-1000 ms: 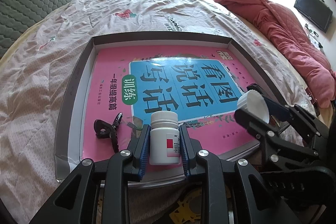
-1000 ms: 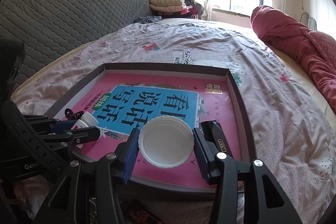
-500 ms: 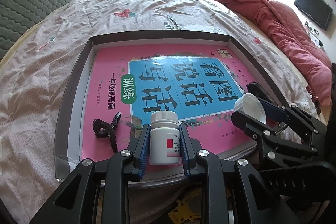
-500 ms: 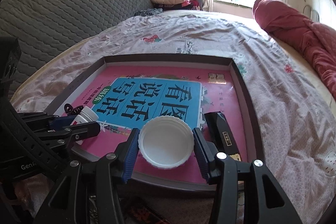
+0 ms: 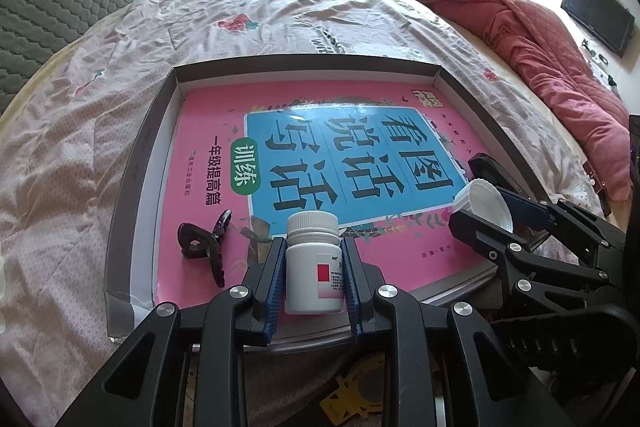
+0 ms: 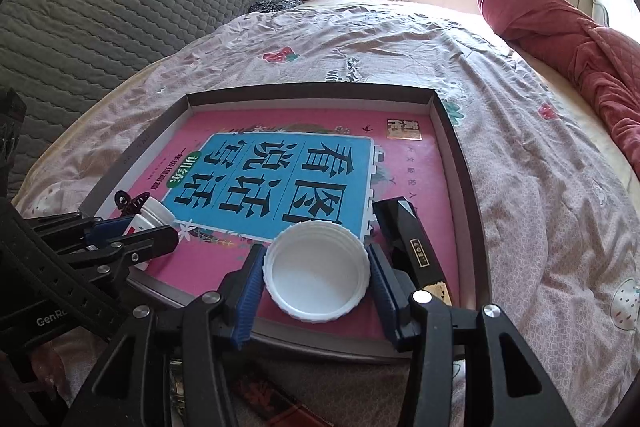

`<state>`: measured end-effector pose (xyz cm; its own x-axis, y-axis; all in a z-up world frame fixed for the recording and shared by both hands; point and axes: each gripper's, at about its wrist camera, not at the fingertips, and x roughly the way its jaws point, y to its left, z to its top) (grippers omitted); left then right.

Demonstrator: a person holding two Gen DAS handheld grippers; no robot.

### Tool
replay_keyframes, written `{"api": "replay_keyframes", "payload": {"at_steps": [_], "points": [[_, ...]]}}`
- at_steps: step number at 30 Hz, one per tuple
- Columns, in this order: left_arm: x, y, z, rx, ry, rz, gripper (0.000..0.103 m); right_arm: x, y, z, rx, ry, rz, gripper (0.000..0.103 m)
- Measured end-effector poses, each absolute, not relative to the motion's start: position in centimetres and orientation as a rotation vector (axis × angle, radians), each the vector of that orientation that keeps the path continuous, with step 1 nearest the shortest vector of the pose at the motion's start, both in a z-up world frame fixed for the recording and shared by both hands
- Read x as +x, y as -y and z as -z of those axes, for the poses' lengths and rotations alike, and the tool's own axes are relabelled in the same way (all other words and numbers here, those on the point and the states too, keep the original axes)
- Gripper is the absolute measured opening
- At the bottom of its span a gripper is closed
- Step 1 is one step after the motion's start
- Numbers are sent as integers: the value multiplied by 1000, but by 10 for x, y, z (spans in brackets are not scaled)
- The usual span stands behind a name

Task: Organize rigid objects
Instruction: 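Lower the lid onto the book and open the right tool while the left tool releases the bottle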

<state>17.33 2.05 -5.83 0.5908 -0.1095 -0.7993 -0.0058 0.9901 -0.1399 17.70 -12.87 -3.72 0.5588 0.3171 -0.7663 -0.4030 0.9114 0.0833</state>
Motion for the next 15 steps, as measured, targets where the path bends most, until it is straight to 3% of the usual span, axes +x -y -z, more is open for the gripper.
{"api": "replay_keyframes", "payload": {"at_steps": [15], "points": [[171, -22, 57, -142, -937, 50, 27, 173, 131, 36, -105, -846, -432, 50]]}}
